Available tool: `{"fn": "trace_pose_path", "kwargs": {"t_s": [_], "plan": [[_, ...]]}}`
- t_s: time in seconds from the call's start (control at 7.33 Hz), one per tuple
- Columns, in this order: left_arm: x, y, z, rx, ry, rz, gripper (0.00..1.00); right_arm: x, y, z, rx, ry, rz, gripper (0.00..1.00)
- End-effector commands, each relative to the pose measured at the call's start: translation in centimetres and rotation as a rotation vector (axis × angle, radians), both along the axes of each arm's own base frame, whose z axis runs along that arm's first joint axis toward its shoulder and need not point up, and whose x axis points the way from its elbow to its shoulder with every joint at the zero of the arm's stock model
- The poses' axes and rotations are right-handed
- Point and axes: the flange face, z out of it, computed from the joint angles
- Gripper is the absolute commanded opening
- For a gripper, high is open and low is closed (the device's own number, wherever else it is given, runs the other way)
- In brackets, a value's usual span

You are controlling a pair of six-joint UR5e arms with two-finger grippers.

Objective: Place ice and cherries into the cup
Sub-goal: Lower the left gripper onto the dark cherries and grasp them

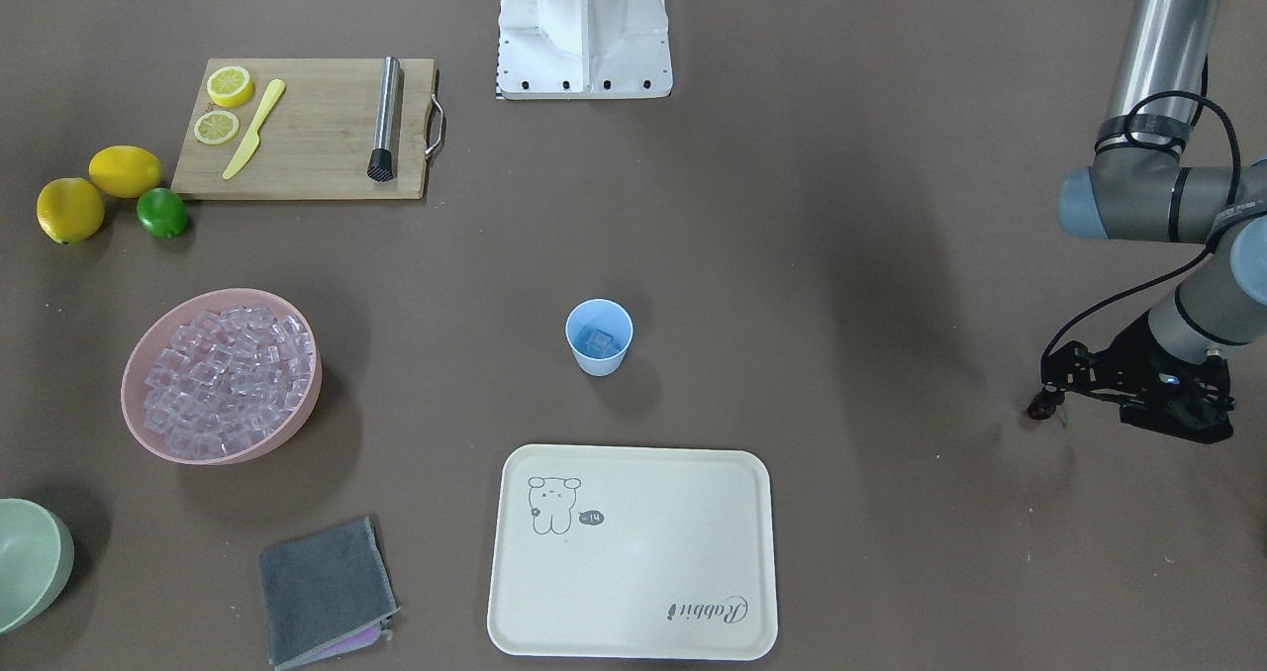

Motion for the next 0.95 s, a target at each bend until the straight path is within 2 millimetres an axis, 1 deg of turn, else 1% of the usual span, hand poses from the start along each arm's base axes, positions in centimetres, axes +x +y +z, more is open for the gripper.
{"fn": "trace_pose_path", "kwargs": {"t_s": [0.0, 0.14, 0.27, 0.41, 0.55, 0.68, 0.82], "plan": [[3.6, 0.2, -1.4, -0.009, 0.031, 0.001, 0.96, 0.0, -1.5, -1.4, 0.020, -0.001, 0.007, 0.98], [3.7, 0.3, -1.3, -0.008, 0.032, 0.003, 0.95, 0.0, -1.6, -0.9, 0.013, 0.004, 0.007, 0.98], [3.6, 0.5, -0.2, -0.022, 0.023, 0.002, 0.95, -0.3, -1.7, -1.1, 0.014, 0.002, 0.004, 0.98], [3.3, 0.9, 0.7, -0.033, 0.019, 0.000, 0.93, -0.5, -1.8, -1.1, 0.013, 0.003, 0.001, 0.98], [3.3, 0.8, 0.7, -0.036, 0.016, -0.002, 0.89, -0.4, -1.8, -1.2, 0.016, 0.005, 0.002, 0.98], [3.4, 0.8, 0.6, -0.035, 0.018, 0.000, 0.80, -0.4, -1.7, -1.1, 0.018, 0.010, 0.004, 0.98], [3.4, 0.9, 0.8, -0.039, 0.017, -0.001, 0.75, -0.4, -1.5, -1.0, 0.018, 0.011, 0.001, 0.98]]}}
